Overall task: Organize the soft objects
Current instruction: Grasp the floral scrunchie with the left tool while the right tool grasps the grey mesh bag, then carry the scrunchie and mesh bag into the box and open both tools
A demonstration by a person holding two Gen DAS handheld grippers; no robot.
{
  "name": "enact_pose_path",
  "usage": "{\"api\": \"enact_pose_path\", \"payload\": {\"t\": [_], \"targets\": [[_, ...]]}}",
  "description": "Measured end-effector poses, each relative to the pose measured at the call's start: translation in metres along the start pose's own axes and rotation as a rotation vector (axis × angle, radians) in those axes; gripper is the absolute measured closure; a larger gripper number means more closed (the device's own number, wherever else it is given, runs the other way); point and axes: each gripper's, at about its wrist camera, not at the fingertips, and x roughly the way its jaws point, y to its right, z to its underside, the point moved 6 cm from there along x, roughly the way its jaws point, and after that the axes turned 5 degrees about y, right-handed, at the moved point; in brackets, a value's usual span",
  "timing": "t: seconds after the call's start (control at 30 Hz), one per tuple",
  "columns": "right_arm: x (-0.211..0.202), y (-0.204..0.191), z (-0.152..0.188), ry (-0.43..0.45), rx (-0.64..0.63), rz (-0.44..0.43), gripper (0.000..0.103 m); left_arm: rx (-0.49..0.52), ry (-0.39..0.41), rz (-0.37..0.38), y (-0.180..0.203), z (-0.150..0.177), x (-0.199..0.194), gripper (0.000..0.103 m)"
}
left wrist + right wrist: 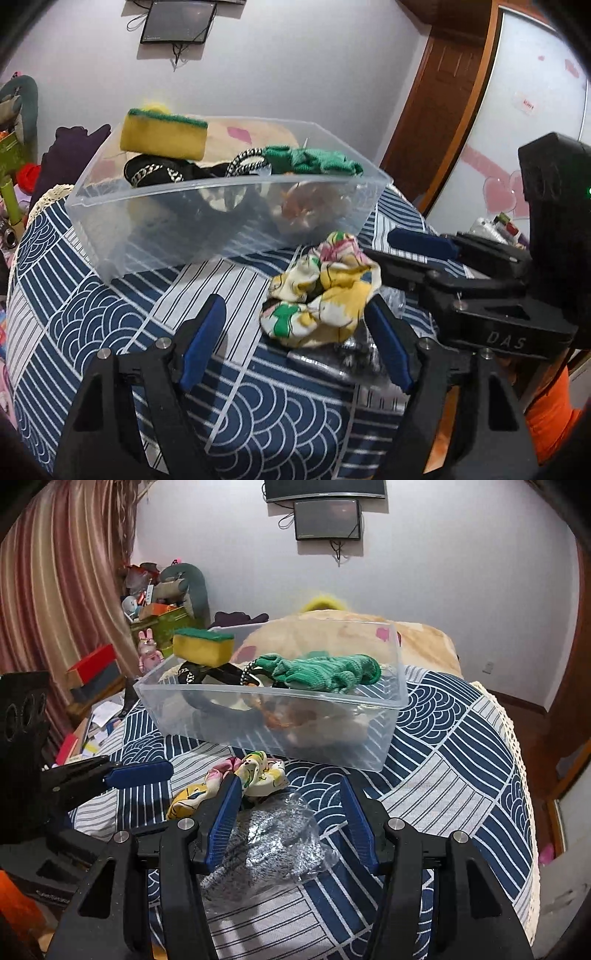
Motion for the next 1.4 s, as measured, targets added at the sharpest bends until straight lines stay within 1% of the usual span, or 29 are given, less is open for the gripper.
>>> {"api": "enact_pose_path", "payload": {"t": [0.03, 0.1, 0.13, 0.2, 0.23, 0.27, 0.3, 0.33, 0.37, 0.4, 0.53, 0.6, 0.63, 0.73, 0.77, 0.8, 0.83, 0.87, 0.9, 1.0, 1.07, 1.23, 1.3, 1.4], "targets": [[0.000, 0.001, 0.000, -0.002, 0.009, -0.007, 0.051, 0.004, 0.007, 0.003, 0.001, 0.000, 0.001, 0.031], [-0.001, 0.003, 0.001, -0.008, 0.022, -0.017, 0.051, 0.018, 0.004, 0.002, 0.001, -0.001, 0.001, 0.044], [-0.001, 0.003, 0.001, -0.007, 0.018, -0.015, 0.051, 0.023, -0.002, -0.003, 0.000, -0.002, 0.004, 0.048], [-0.005, 0.002, 0.001, 0.003, 0.016, -0.014, 0.051, 0.030, -0.016, -0.014, -0.003, -0.001, 0.008, 0.063], [-0.006, 0.001, 0.002, 0.003, 0.018, -0.018, 0.051, 0.031, -0.019, -0.020, -0.003, 0.000, 0.012, 0.067], [-0.007, 0.000, 0.003, 0.003, 0.020, -0.025, 0.050, 0.029, -0.023, -0.028, -0.005, 0.001, 0.014, 0.073], [-0.007, -0.001, 0.004, 0.000, 0.020, -0.028, 0.046, 0.025, -0.026, -0.033, -0.008, 0.001, 0.014, 0.079], [-0.008, -0.003, 0.005, -0.001, 0.023, -0.030, 0.042, 0.018, -0.026, -0.035, -0.010, 0.002, 0.014, 0.080], [-0.008, -0.003, 0.007, -0.003, 0.029, -0.032, 0.037, 0.013, -0.023, -0.037, -0.013, 0.003, 0.014, 0.083], [-0.007, -0.004, 0.009, -0.006, 0.036, -0.035, 0.034, 0.005, -0.018, -0.040, -0.015, 0.003, 0.012, 0.087], [0.001, -0.011, 0.021, -0.044, 0.033, -0.046, 0.032, -0.007, 0.014, -0.075, -0.025, -0.001, 0.001, 0.092], [0.008, -0.012, 0.030, -0.067, 0.030, -0.031, 0.020, -0.016, 0.037, -0.090, -0.030, -0.002, -0.008, 0.093], [0.010, -0.012, 0.032, -0.070, 0.034, -0.024, 0.019, -0.018, 0.049, -0.097, -0.032, -0.004, -0.013, 0.093], [0.012, -0.012, 0.036, -0.063, 0.045, -0.030, 0.019, -0.014, 0.083, -0.115, -0.037, -0.007, -0.027, 0.093], [0.013, -0.013, 0.037, -0.058, 0.037, -0.026, 0.025, -0.016, 0.093, -0.117, -0.038, -0.008, -0.031, 0.093], [0.011, -0.013, 0.036, -0.051, 0.033, -0.024, 0.041, -0.018, 0.099, -0.117, -0.037, -0.009, -0.033, 0.093], [0.010, -0.014, 0.036, -0.049, 0.028, -0.031, 0.049, -0.019, 0.105, -0.116, -0.037, -0.012, -0.036, 0.093], [0.010, -0.017, 0.036, -0.053, 0.023, -0.053, 0.060, -0.020, 0.113, -0.117, -0.038, -0.013, -0.041, 0.093], [0.008, -0.020, 0.035, -0.052, 0.025, -0.076, 0.064, -0.017, 0.125, -0.120, -0.038, -0.016, -0.045, 0.093], [0.001, -0.024, 0.032, -0.025, 0.003, -0.059, 0.073, -0.011, 0.155, -0.131, -0.039, -0.022, -0.057, 0.093], [-0.004, -0.024, 0.027, -0.009, 0.009, -0.063, 0.075, -0.007, 0.178, -0.135, -0.039, -0.029, -0.065, 0.093], [-0.019, -0.015, 0.007, 0.062, 0.024, -0.040, 0.076, 0.015, 0.247, -0.170, -0.041, -0.048, -0.081, 0.093], [-0.026, -0.013, -0.004, 0.100, 0.033, -0.029, 0.076, 0.018, 0.270, -0.181, -0.044, -0.057, -0.085, 0.093], [-0.034, -0.006, -0.026, 0.164, 0.049, -0.015, 0.076, 0.020, 0.280, -0.177, -0.045, -0.068, -0.082, 0.093]]}}
